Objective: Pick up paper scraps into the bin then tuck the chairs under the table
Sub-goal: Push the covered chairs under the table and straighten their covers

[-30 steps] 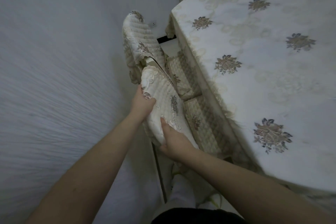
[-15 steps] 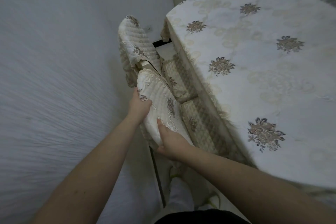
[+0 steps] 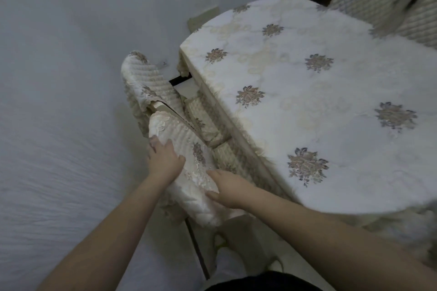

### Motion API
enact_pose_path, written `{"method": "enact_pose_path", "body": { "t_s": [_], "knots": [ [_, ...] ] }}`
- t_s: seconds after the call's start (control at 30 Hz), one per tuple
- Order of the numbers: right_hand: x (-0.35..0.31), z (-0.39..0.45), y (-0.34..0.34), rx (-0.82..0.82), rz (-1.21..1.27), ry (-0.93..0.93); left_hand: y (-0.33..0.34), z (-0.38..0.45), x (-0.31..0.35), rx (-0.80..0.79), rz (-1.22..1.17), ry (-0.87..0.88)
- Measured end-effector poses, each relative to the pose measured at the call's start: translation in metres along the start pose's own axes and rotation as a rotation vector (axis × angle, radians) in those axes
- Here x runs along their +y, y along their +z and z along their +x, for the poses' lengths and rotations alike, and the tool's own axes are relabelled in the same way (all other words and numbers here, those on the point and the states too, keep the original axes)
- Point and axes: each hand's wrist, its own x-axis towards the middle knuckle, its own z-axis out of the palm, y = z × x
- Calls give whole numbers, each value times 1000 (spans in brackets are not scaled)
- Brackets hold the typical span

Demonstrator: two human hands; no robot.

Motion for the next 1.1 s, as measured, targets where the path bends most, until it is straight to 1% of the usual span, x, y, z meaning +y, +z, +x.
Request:
{"method": "enact_pose_path", "body": {
  "t_s": [0.1, 0.17, 0.3, 0.37, 0.47, 0.63, 0.8, 0.93, 1.1],
  "knots": [
    [28, -18, -12, 92, -129, 91, 10, -15, 21, 40, 120, 199],
    [41, -33, -23, 177, -179, 138, 17, -26, 36, 68, 144, 333],
    [56, -63, -40, 313, -229, 239, 24, -39, 70, 21, 73, 501],
    [61, -74, -43, 390, -244, 297, 24, -40, 88, 28, 51, 596],
    [65, -91, -43, 430, -250, 428, 21, -41, 117, 25, 68, 728],
    [80, -124, -34, 553, -261, 610, 26, -52, 161, 77, 55, 940],
    [91, -162, -21, 662, -234, 814, 43, -81, 201, 3, 64, 1130],
    [93, -204, -9, 713, -214, 925, 52, -112, 234, -58, 28, 1263],
    [106, -272, 1, 805, -165, 1112, 54, -161, 286, -99, 100, 1450]
  ]
}}
